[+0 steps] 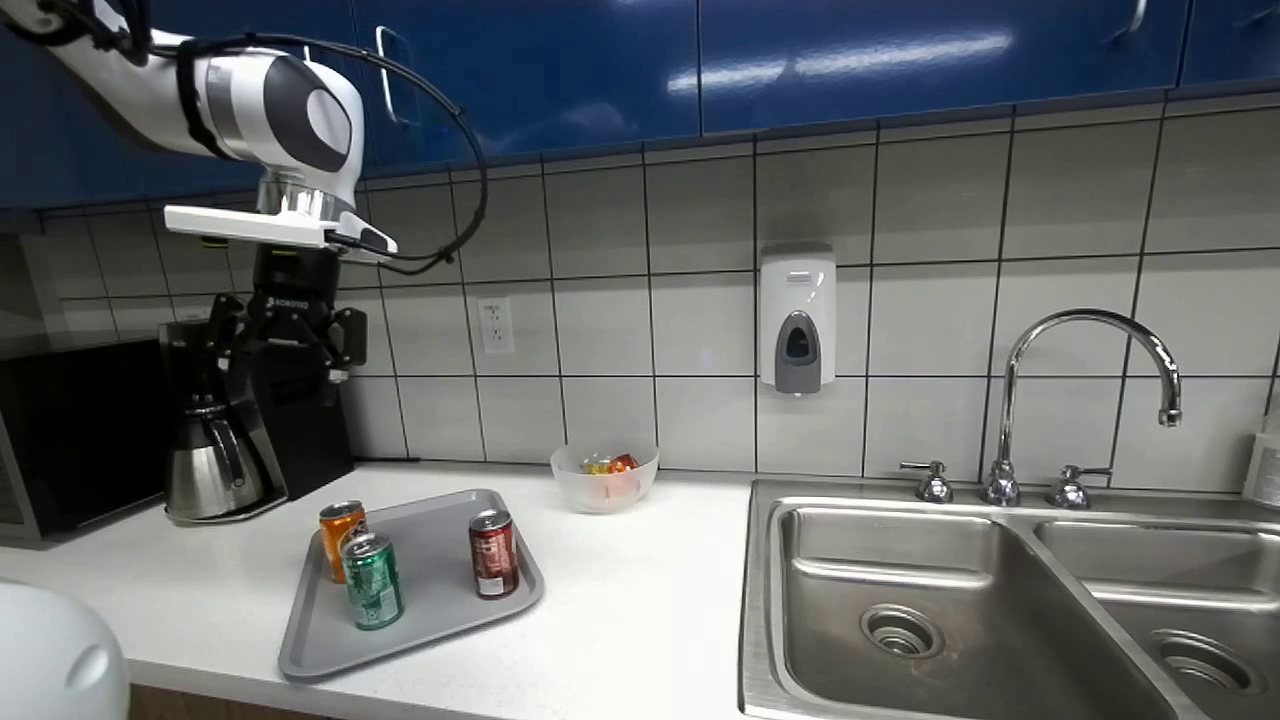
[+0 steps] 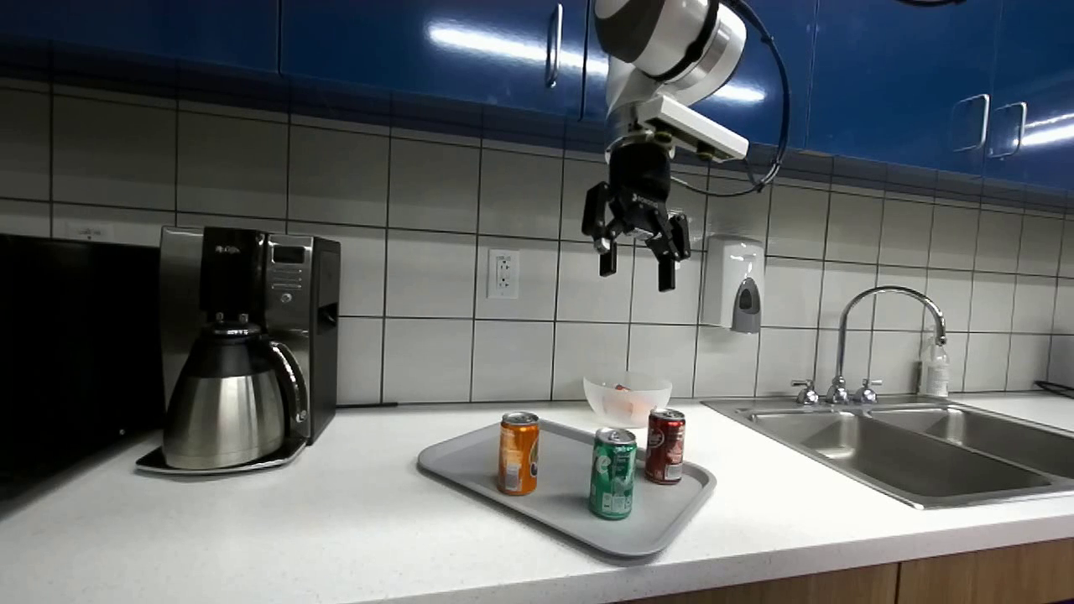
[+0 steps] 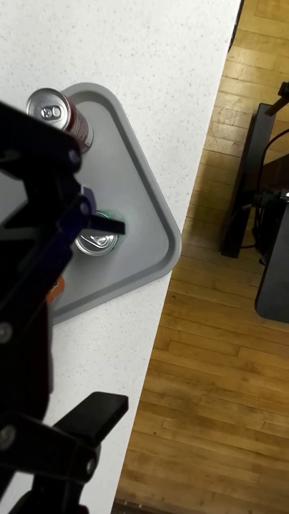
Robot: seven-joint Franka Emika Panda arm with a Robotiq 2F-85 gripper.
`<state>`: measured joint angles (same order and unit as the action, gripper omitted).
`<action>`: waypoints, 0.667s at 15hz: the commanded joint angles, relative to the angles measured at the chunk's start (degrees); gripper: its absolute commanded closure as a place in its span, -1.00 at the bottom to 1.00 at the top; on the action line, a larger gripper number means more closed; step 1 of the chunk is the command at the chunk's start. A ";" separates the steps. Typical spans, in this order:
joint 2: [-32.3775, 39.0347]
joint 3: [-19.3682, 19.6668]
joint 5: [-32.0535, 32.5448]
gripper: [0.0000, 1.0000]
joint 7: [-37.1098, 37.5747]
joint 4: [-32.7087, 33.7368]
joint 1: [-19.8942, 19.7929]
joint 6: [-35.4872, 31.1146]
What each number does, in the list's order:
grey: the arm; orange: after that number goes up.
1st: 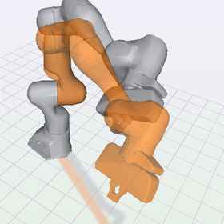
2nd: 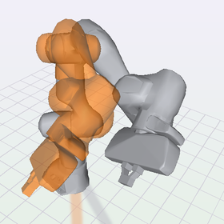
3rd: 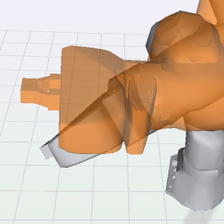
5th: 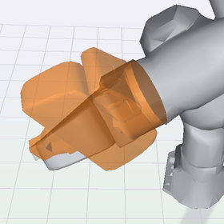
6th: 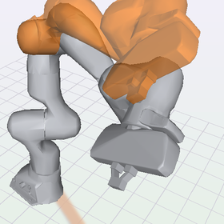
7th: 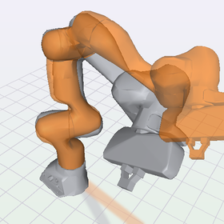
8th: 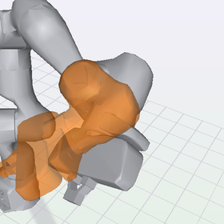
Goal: Remove the cans from the grey tray.
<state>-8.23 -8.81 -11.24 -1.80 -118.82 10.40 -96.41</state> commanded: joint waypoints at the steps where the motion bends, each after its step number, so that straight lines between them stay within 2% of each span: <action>1: 0.69 -0.84 1.65 -1.00 -2.69 -1.64 0.30 -2.65; 10: 5.09 -1.92 0.29 -1.00 -5.19 -3.40 1.40 -13.17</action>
<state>-4.38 -10.04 -10.75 -5.66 -122.03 11.49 -106.50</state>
